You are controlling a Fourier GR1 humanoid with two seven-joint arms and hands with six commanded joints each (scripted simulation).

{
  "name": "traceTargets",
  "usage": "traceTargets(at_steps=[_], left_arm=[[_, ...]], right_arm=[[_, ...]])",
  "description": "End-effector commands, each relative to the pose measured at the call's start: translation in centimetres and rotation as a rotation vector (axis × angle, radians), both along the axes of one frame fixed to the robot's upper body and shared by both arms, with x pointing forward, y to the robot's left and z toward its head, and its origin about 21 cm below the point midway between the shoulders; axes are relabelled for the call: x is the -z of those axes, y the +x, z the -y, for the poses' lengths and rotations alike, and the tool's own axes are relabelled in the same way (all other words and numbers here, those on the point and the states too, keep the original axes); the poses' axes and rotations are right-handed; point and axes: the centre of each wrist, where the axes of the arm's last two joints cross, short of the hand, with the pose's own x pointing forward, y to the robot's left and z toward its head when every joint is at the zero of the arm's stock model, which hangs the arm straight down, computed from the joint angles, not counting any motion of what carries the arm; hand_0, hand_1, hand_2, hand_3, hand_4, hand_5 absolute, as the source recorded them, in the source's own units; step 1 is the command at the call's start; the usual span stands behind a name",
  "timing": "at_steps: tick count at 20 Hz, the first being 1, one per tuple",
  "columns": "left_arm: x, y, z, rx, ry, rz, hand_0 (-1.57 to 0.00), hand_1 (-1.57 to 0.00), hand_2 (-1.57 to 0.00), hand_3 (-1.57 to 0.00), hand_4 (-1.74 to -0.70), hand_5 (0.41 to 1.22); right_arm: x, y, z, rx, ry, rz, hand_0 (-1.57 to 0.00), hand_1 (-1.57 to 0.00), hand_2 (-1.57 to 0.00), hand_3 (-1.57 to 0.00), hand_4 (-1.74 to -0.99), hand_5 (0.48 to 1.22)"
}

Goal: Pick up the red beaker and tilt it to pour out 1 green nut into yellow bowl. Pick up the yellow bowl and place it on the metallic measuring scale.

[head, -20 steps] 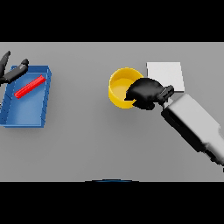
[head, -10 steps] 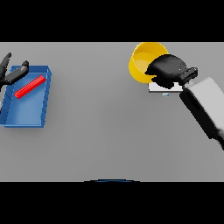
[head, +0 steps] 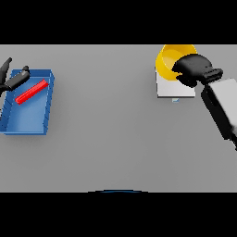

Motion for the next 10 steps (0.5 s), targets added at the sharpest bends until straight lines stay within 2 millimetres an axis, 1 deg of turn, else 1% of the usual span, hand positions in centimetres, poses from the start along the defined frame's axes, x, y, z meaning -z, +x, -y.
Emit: traceTargets(at_steps=[1, 3, 5, 6, 7, 10], left_arm=[[-0.4, 0.2, 0.3, -0.002, 0.002, 0.006, 0.00, 0.00, 0.00, 0.00, -0.86, 0.789], [-0.3, 0.4, 0.1, -0.007, 0.017, -0.001, 0.00, 0.00, 0.00, 0.00, -0.86, 0.802], [-0.5, 0.2, 0.1, -0.004, 0.016, 0.005, 0.00, 0.00, 0.00, 0.00, -0.86, 0.807], [-0.2, 0.4, 0.2, -0.011, 0.015, -0.007, 0.00, 0.00, 0.00, 0.00, -0.86, 0.809], [0.0, 0.5, 0.2, -0.009, 0.019, -0.015, 0.00, 0.00, 0.00, 0.00, -0.85, 0.807], [-0.6, 0.4, 0.3, -0.004, 0.014, -0.006, 0.00, 0.00, 0.00, 0.00, -0.85, 0.796]], right_arm=[[0.3, 0.2, 0.2, 0.006, 0.001, -0.006, -1.57, -1.57, -1.45, -1.24, -1.741, 1.221], [1.3, 0.1, 0.5, 0.011, 0.015, -0.021, -1.57, -1.57, -1.41, -1.32, -1.741, 1.221], [2.0, 0.3, 0.8, 0.034, 0.024, -0.040, -1.57, -1.57, -1.39, -1.36, -1.741, 1.221], [2.4, 0.2, 0.9, 0.036, 0.032, -0.048, -1.57, -1.57, -1.39, -1.37, -1.741, 1.221], [2.4, 0.3, 0.7, 0.035, 0.029, -0.046, -1.57, -1.57, -1.38, -1.38, -1.741, 1.221], [2.8, 0.4, 0.8, 0.045, 0.020, -0.059, -1.57, -1.57, -1.38, -1.42, -1.741, 1.221]])
